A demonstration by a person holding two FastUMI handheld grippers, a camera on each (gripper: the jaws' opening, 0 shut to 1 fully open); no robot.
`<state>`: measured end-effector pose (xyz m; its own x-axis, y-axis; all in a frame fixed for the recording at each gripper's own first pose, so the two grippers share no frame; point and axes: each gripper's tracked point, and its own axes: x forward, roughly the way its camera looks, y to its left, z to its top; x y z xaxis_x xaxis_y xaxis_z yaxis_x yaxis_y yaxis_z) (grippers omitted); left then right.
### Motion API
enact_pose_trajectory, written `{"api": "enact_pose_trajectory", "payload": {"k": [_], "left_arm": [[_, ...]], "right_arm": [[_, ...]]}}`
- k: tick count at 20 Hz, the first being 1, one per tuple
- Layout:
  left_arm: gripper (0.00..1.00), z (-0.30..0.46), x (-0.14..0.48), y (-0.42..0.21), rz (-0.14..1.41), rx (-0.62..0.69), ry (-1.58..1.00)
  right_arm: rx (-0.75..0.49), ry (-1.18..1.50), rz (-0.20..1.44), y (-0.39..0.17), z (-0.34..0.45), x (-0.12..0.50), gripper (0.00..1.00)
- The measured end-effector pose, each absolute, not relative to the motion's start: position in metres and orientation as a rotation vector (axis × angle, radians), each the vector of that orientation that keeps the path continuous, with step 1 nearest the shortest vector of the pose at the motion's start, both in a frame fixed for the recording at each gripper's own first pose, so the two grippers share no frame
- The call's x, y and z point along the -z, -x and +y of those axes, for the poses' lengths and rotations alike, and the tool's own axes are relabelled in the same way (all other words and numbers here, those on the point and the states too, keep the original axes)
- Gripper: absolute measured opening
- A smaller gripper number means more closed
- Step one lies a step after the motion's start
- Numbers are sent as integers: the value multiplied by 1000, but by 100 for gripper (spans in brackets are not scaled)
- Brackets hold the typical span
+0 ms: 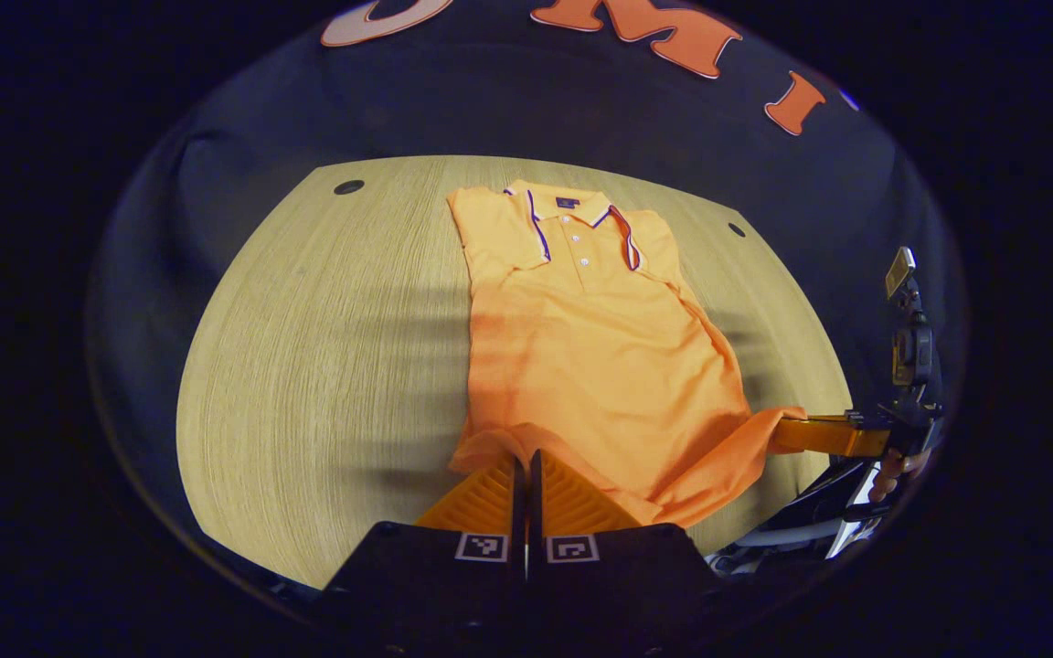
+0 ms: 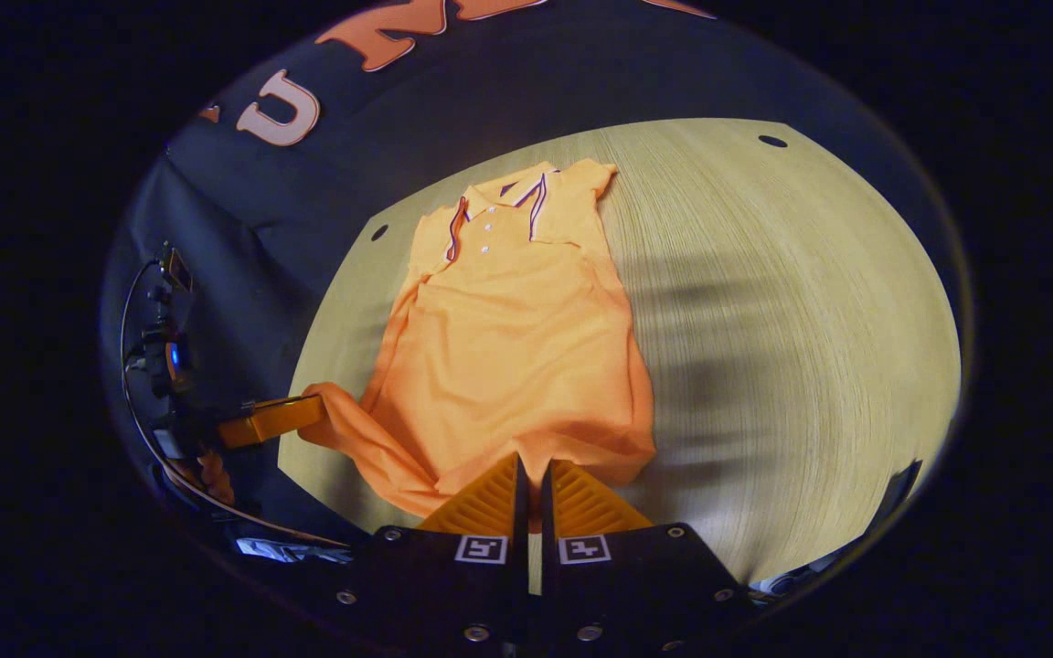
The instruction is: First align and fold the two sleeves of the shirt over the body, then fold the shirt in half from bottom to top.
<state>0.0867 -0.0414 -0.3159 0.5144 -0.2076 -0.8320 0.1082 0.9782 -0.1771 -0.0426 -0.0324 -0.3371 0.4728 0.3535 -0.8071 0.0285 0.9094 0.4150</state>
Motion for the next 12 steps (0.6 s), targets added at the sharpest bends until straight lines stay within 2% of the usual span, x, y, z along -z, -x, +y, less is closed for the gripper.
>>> {"api": "enact_pose_trajectory", "payload": {"k": [12], "left_arm": [[1, -32, 290, -222, 942, 222, 104]], "right_arm": [[-137, -375, 1005, -75, -51, 313, 6]]}}
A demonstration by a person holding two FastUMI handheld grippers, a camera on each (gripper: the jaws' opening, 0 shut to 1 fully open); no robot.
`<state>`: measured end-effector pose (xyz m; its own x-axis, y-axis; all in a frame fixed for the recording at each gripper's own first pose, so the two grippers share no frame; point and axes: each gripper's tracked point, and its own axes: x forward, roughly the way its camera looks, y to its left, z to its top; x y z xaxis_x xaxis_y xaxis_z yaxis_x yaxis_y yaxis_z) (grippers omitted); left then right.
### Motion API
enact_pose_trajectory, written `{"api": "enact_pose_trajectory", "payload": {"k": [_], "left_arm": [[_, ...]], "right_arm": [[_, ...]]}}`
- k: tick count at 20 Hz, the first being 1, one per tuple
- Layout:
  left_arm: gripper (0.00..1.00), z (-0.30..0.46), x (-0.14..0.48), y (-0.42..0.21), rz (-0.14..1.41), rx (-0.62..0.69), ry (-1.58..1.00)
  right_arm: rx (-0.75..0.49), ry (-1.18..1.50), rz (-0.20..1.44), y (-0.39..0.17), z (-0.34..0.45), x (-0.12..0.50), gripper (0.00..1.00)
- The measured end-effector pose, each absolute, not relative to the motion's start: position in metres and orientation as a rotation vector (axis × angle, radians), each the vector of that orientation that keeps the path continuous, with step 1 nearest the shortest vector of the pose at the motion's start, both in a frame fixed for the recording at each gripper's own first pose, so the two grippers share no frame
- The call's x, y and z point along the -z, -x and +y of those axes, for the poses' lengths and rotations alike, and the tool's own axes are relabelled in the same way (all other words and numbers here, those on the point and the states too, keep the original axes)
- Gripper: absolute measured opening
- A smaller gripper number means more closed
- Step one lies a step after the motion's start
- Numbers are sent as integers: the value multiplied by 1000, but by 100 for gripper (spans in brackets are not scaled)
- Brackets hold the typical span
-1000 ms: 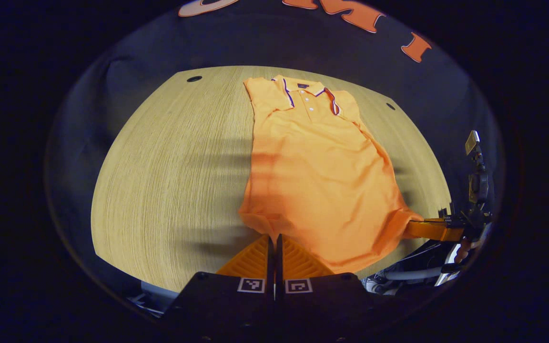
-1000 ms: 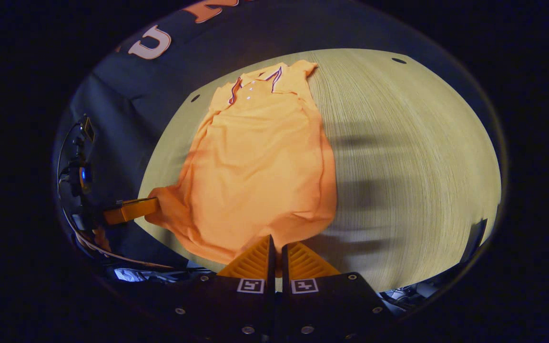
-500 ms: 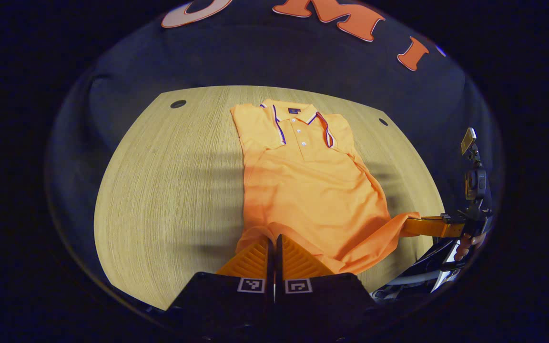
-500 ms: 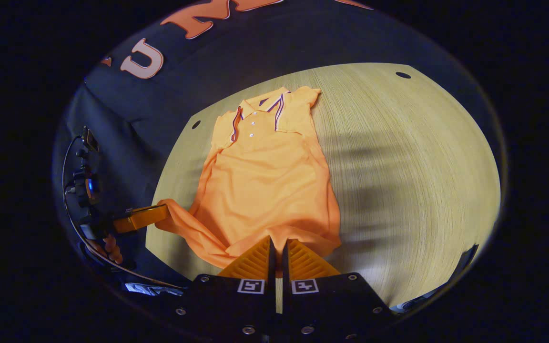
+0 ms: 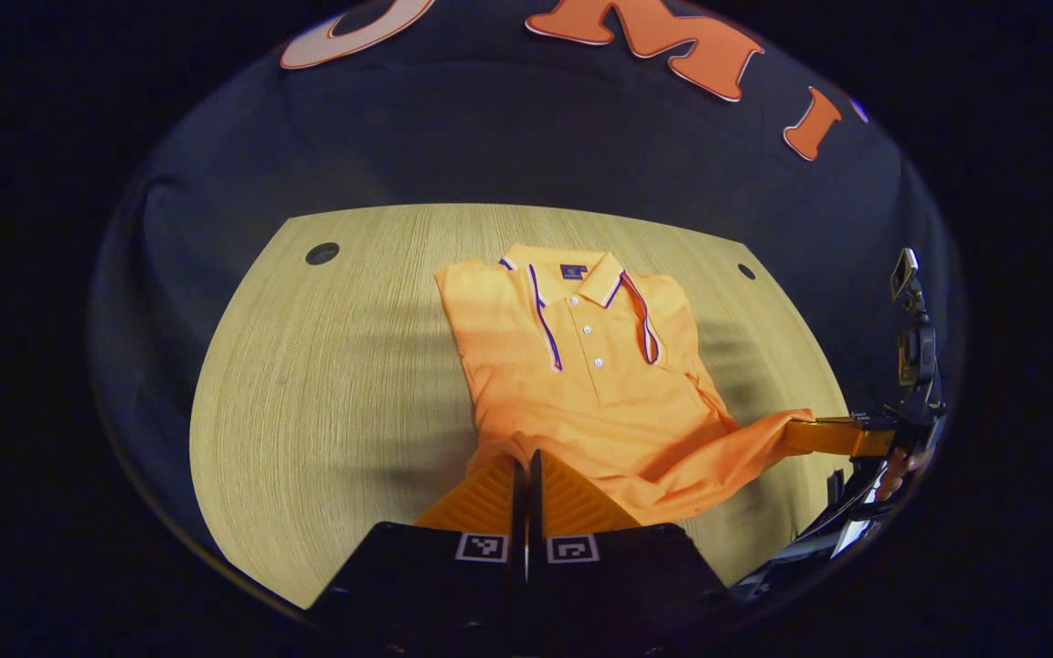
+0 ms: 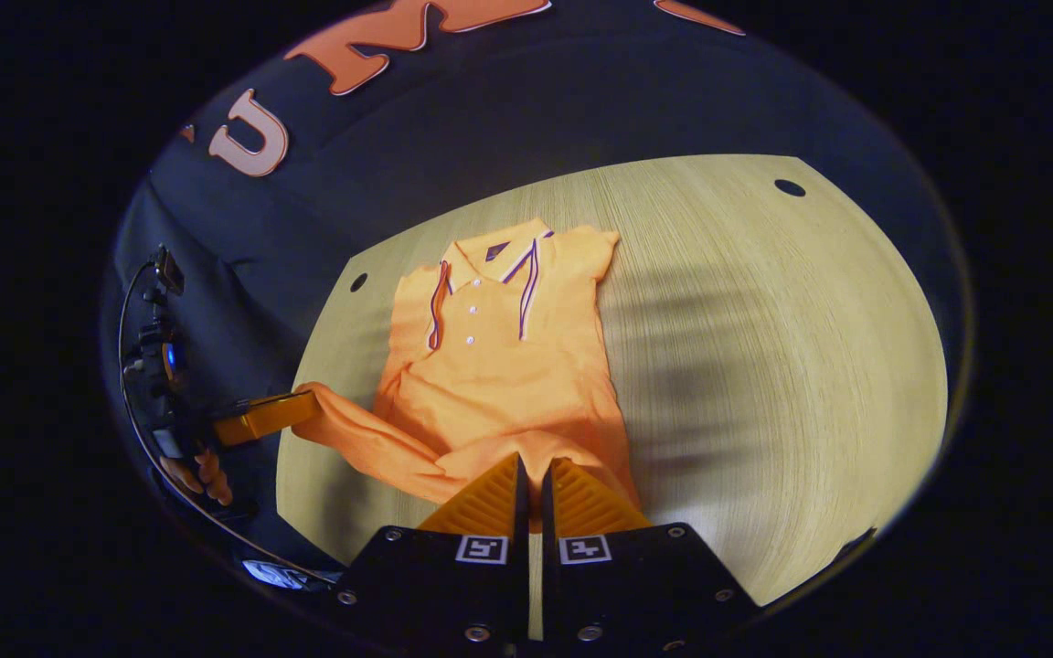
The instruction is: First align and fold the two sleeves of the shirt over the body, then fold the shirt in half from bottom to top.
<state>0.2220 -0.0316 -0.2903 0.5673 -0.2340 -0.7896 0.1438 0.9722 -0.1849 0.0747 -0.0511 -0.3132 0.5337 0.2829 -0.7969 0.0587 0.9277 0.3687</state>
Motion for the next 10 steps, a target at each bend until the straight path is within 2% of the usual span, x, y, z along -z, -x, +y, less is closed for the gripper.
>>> {"api": "enact_pose_trajectory", "payload": {"k": [10], "left_arm": [[1, -21, 304, -342, 973, 269, 248]], "right_arm": [[-85, -428, 1006, -189, -63, 315, 6]]}}
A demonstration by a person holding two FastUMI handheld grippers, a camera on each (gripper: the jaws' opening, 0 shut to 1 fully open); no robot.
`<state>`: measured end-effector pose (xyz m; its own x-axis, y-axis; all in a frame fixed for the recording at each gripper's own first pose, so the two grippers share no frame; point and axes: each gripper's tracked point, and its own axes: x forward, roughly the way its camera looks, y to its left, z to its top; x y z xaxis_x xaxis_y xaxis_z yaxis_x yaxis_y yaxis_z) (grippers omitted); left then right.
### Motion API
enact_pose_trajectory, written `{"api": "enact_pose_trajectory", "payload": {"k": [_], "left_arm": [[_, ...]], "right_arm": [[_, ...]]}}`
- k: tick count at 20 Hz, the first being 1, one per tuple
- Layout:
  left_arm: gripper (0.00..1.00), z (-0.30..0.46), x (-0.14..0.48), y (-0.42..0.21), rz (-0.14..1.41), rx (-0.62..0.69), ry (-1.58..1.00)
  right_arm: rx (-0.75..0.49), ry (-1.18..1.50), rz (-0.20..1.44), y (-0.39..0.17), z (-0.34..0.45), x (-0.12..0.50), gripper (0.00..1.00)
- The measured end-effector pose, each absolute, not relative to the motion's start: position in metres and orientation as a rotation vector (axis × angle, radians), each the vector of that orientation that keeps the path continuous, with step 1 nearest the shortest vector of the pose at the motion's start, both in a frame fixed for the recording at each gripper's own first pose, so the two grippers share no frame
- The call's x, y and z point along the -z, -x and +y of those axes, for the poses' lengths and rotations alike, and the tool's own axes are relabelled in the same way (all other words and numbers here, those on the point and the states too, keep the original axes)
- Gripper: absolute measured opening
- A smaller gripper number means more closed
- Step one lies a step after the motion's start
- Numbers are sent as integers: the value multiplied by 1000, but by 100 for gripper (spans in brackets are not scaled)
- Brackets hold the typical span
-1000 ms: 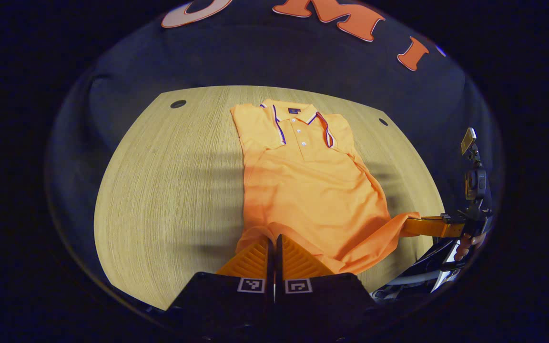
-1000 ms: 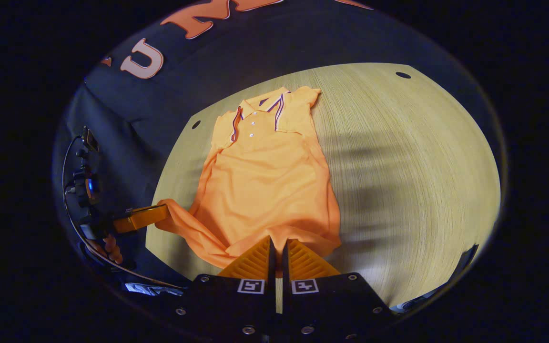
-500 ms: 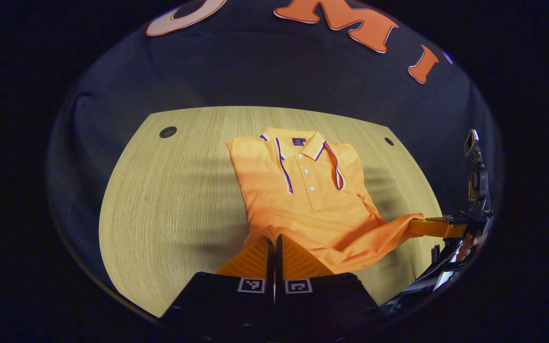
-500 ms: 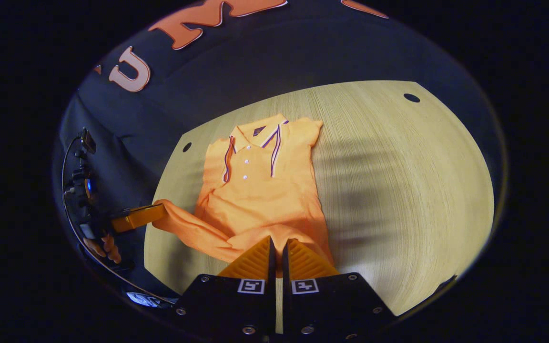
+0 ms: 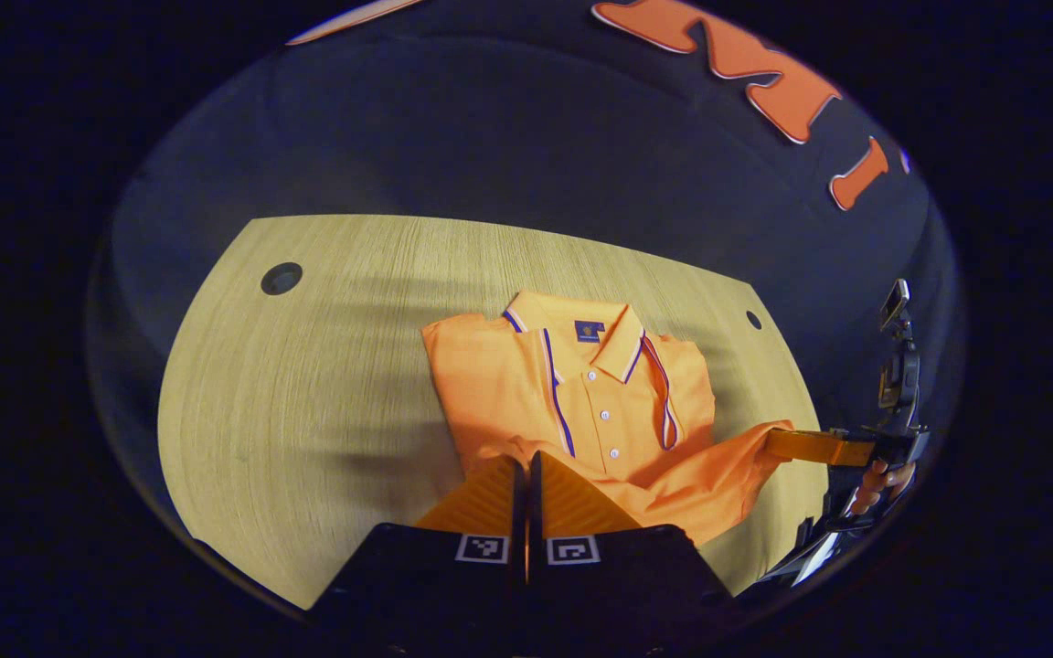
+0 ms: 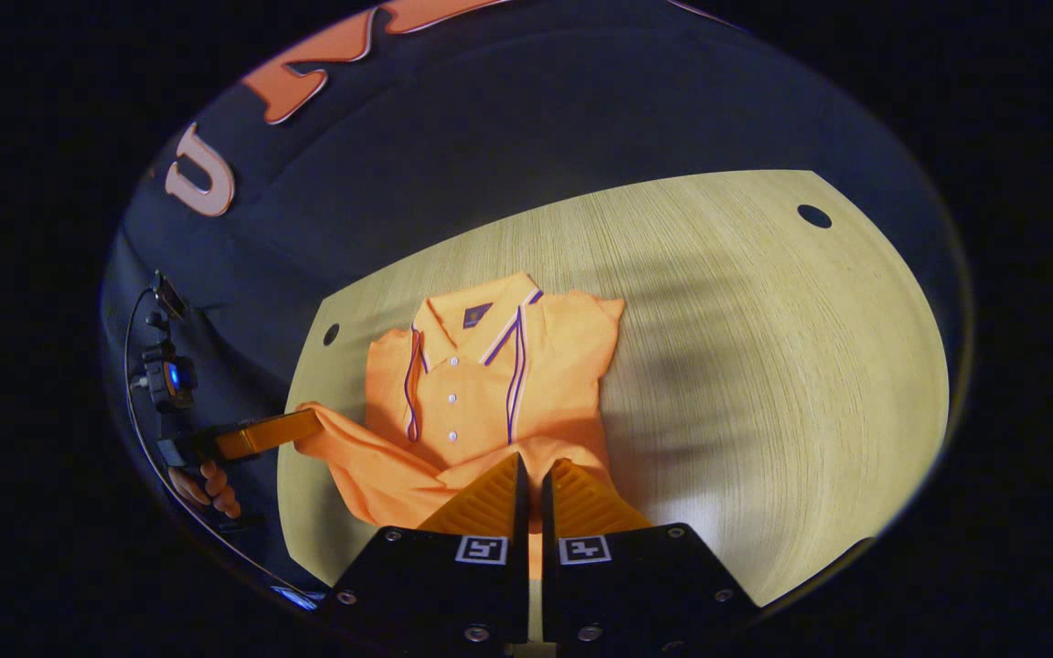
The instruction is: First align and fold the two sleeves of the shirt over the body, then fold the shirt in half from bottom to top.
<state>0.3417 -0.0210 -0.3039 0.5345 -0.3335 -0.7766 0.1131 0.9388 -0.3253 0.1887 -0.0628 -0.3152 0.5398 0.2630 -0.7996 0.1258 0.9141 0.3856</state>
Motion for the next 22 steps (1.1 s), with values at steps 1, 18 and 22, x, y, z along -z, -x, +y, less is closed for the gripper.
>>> {"api": "enact_pose_trajectory", "payload": {"k": [1, 18, 22], "left_arm": [[2, -19, 306, -355, 978, 276, 261], [1, 32, 360, -494, 1025, 131, 500], [29, 30, 366, -488, 1059, 109, 488]], "right_arm": [[-79, -425, 1001, -203, -66, 317, 6], [114, -521, 979, -332, -110, 354, 7], [178, -492, 1002, -327, -131, 358, 31]]}}
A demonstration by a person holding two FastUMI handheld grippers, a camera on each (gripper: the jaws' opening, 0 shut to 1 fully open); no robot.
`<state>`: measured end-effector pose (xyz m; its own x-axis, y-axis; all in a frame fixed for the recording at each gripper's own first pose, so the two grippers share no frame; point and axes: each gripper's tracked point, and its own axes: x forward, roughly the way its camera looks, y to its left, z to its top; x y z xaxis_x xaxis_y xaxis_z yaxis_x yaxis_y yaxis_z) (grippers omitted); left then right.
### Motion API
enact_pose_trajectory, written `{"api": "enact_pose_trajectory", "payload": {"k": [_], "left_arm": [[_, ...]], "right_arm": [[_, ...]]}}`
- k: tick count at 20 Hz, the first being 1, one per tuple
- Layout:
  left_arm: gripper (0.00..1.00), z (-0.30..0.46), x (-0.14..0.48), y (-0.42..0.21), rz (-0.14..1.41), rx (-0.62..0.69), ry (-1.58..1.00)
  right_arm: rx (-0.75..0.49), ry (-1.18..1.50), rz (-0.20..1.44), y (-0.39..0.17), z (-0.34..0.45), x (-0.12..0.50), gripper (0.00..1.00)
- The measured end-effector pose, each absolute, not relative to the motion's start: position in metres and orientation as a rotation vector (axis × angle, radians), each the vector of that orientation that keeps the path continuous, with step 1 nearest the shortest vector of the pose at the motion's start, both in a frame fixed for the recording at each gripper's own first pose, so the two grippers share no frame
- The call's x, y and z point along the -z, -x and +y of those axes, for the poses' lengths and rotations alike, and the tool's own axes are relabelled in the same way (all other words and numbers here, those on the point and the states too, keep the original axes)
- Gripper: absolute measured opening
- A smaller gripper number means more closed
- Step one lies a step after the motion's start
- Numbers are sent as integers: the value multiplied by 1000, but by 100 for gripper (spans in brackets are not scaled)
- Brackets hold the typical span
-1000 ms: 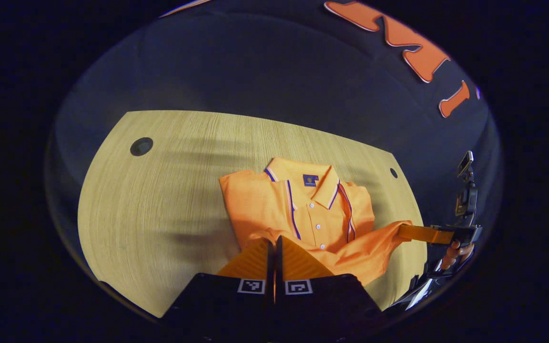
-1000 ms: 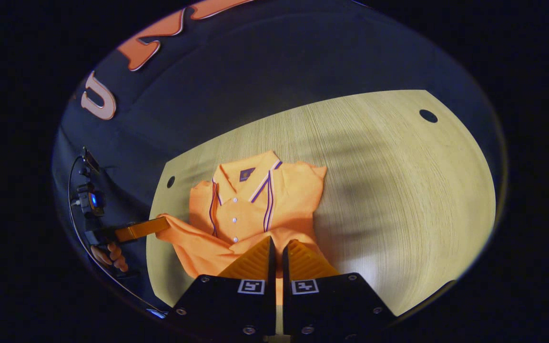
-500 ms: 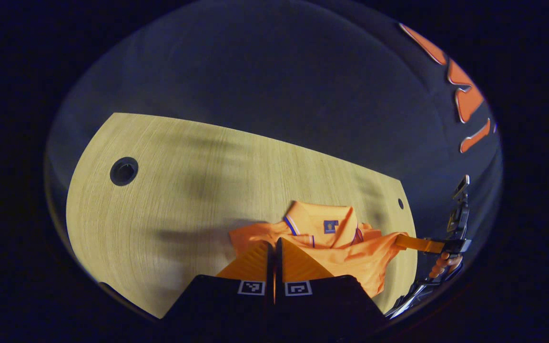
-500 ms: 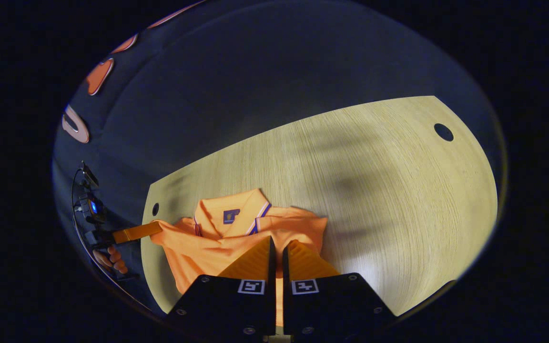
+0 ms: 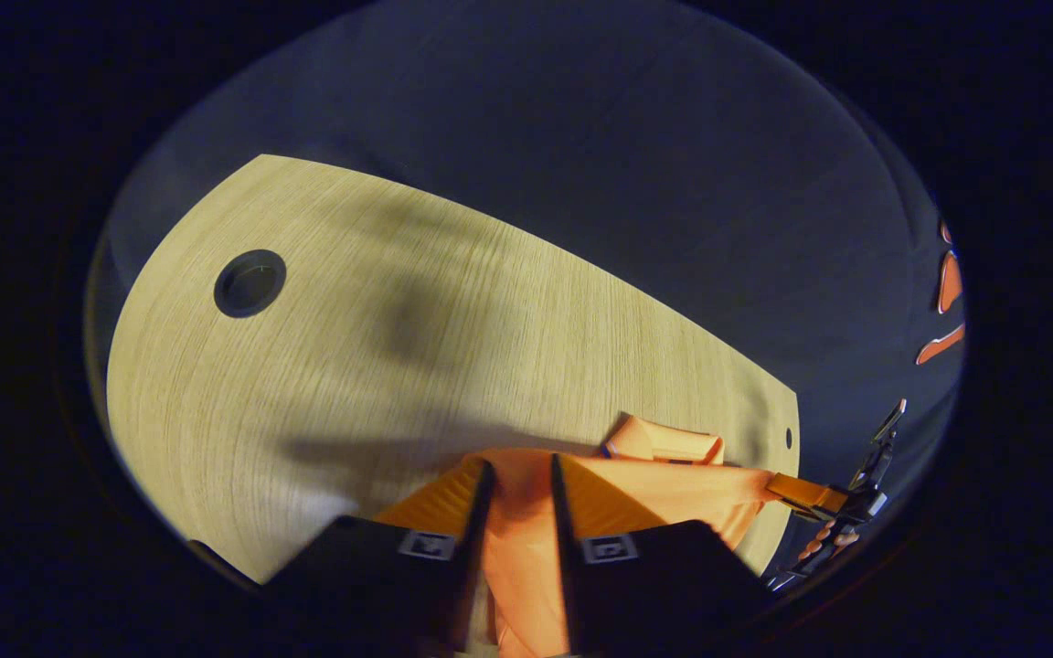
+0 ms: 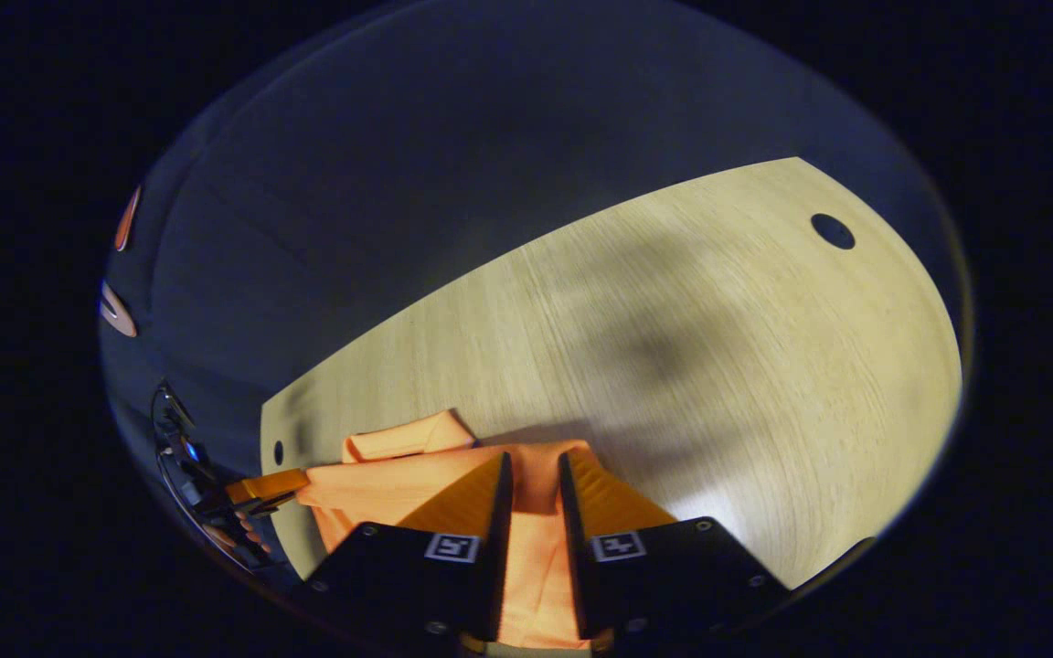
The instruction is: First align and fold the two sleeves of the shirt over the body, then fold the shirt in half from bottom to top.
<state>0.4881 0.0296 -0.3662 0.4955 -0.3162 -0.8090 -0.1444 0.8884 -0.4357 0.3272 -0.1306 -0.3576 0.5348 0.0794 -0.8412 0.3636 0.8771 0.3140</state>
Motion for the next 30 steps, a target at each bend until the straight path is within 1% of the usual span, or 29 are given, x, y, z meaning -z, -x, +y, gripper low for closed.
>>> {"api": "enact_pose_trajectory", "payload": {"k": [1, 2, 3, 4, 5, 6, 7, 8, 10, 13, 15, 16, 18, 20, 26, 28, 30], "left_arm": [[48, 31, 363, -486, 1062, 112, 461], [66, 33, 359, -486, 1057, 102, 428], [85, 34, 355, -484, 1052, 94, 394], [95, 34, 349, -483, 1028, 90, 357], [96, 34, 341, -482, 1005, 88, 320], [100, 33, 333, -477, 986, 90, 286], [97, 32, 322, -469, 964, 95, 255], [97, 28, 313, -461, 946, 98, 227], [96, 19, 295, -441, 902, 114, 173], [96, -14, 275, -411, 831, 139, 133], [97, -19, 259, -382, 772, 130, 112], [99, -23, 250, -366, 765, 134, 103], [99, -31, 239, -340, 737, 128, 89], [99, -39, 219, -322, 674, 123, 93], [98, -36, 130, -247, 389, 133, 110], [99, -36, 128, -230, 318, 127, 76], [98, -46, 125, -216, 282, 122, 45]], "right_arm": [[182, -468, 989, -325, -135, 355, 42], [178, -452, 980, -321, -136, 349, 63], [174, -445, 966, -319, -137, 341, 69], [168, -441, 954, -314, -137, 333, 72], [166, -429, 935, -309, -137, 324, 82], [163, -411, 914, -303, -135, 318, 87], [157, -388, 894, -297, -134, 310, 89], [155, -366, 875, -289, -131, 302, 91], [136, -329, 842, -270, -124, 284, 92], [116, -284, 777, -241, -109, 264, 94], [104, -267, 759, -220, -91, 263, 93], [97, -258, 749, -209, -85, 261, 94], [92, -235, 742, -189, -77, 257, 94], [82, -213, 712, -168, -74, 242, 94], [82, -133, 514, -126, -70, 177, 94], [80, -92, 438, -111, -67, 152, 94], [61, -57, 371, -97, -60, 133, 94]]}}
